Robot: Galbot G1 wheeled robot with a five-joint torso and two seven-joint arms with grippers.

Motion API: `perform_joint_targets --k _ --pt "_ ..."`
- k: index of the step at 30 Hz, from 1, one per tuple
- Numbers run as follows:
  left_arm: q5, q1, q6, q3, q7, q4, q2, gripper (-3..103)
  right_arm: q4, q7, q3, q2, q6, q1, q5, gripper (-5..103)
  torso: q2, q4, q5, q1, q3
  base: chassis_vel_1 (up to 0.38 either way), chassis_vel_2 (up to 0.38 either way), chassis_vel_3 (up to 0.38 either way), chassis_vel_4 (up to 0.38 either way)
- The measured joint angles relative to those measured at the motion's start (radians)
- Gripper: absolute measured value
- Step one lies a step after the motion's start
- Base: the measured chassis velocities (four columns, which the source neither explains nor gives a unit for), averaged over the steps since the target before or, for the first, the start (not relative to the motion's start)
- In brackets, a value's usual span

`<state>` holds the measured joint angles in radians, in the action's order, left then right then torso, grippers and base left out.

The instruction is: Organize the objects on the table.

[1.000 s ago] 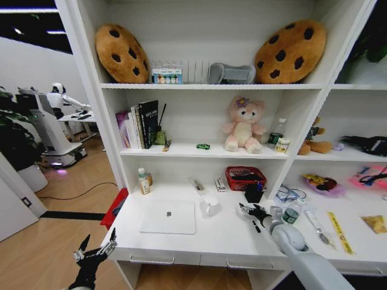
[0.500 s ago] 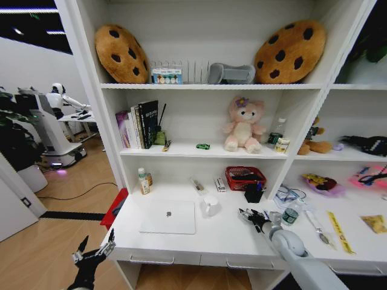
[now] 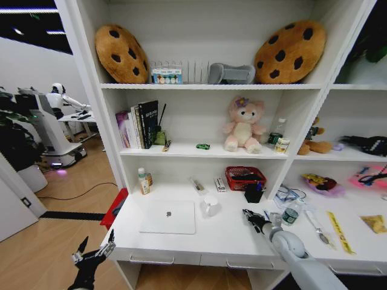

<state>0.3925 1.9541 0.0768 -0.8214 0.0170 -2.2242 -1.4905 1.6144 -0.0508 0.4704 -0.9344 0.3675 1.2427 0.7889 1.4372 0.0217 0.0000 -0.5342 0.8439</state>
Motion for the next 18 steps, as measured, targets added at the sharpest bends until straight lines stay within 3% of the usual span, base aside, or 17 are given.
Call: perform_joint_targets --k 6,8,9,12,18 --pt "-0.009 0.003 0.003 0.004 0.001 0.001 -0.002 99 0.009 0.024 0.002 0.007 -0.051 -0.018 0.01 12 0.0 0.0002 0.0002 0.0 0.0 0.0 0.0 0.0 0.0" --pt "-0.013 0.004 0.003 0.007 0.001 0.001 -0.002 99 0.02 0.056 0.0 0.014 -0.129 -0.052 0.014 12 0.0 -0.0003 0.0001 0.0 0.0 0.0 0.0 0.0 0.0" --pt "-0.013 0.004 0.003 0.007 0.001 0.001 -0.002 99 0.02 0.056 0.0 0.014 -0.129 -0.052 0.014 12 0.0 -0.0003 0.0001 0.0 0.0 0.0 0.0 0.0 0.0" --pt "-0.018 0.005 0.003 0.012 0.002 0.001 -0.001 99 0.025 0.085 -0.013 0.03 -0.219 -0.12 0.0 12 0.0 -0.0001 0.0 0.0 0.0 0.0 0.0 0.0 0.0" --pt "-0.02 0.004 0.0 0.029 0.007 0.002 0.009 99 -0.034 0.086 -0.024 0.05 -0.254 -0.203 0.005 12 0.0 -0.0001 0.0 0.0 0.0 0.0 0.0 0.0 0.0"
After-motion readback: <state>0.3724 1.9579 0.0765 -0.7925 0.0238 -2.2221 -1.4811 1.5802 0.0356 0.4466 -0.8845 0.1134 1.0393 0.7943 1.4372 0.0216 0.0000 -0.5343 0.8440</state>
